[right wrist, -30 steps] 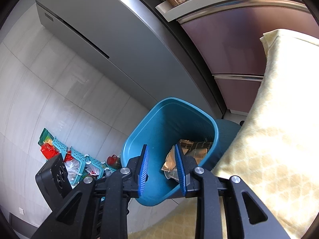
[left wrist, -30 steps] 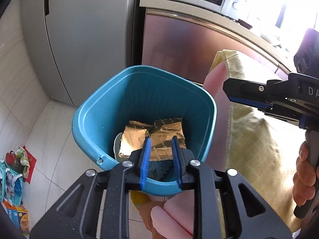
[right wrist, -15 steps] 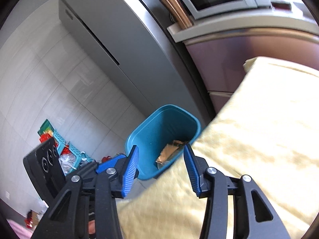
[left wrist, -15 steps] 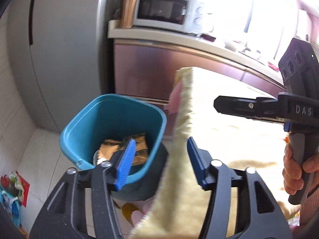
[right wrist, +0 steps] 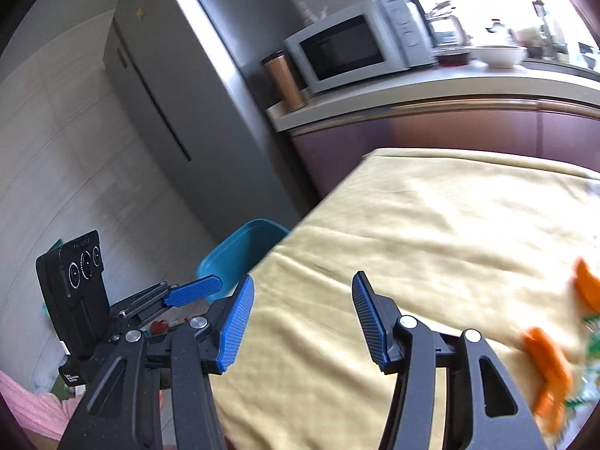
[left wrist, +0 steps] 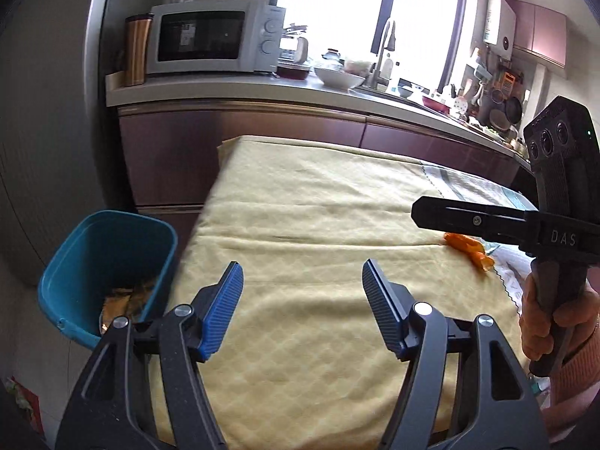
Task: Collect trash
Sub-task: 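Move both open tools back to the orange peels and green wrapper, then grasp an orange peel with the left tool while the right tool grasps the clear green-printed wrapper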
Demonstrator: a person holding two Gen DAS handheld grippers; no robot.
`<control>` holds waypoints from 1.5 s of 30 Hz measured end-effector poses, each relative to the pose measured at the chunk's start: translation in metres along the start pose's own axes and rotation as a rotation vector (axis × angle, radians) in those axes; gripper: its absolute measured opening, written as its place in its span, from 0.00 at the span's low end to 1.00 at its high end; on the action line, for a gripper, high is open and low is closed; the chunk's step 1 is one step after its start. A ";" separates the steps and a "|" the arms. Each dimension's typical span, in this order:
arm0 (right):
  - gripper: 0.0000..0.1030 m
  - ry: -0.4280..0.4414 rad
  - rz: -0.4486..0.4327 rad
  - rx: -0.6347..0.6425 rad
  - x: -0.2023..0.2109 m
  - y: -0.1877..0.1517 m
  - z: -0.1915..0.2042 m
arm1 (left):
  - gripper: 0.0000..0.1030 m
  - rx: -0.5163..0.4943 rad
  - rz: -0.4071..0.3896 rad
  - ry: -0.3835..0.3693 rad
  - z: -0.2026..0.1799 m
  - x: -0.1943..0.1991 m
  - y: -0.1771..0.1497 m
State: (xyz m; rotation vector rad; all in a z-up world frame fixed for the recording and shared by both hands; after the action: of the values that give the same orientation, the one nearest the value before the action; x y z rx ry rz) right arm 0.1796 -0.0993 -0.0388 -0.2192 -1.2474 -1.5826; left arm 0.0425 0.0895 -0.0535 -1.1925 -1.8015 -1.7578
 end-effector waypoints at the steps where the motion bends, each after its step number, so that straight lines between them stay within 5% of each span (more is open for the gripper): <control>1: 0.51 -0.023 -0.011 -0.020 0.009 -0.006 -0.009 | 0.63 -0.014 0.008 -0.013 -0.008 -0.003 0.001; 15: 0.51 -0.340 -0.175 -0.307 0.116 -0.072 -0.127 | 0.63 -0.216 0.142 -0.190 -0.114 -0.064 0.011; 33: 0.45 -0.249 -0.130 -0.393 0.098 -0.086 -0.165 | 0.58 -0.241 0.330 -0.327 -0.198 -0.130 0.027; 45: 0.25 -0.205 -0.126 -0.400 0.096 -0.087 -0.168 | 0.18 -0.186 0.376 -0.360 -0.202 -0.144 0.033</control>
State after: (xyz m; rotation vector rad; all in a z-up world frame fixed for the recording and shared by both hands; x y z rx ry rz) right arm 0.1420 -0.2989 -0.0987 -0.5783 -1.1030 -1.9508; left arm 0.0911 -0.1500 -0.1072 -1.8850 -1.4750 -1.5891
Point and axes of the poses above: each gripper's, at about its wrist camera, not at the fingertips, and x roughly against the way its jaws point, z to its left, y to its top, the point moved 2 cm from there along -x, roughly the way its jaws point, and after that the axes turned 13 degrees about z, right-handed, at the moved point
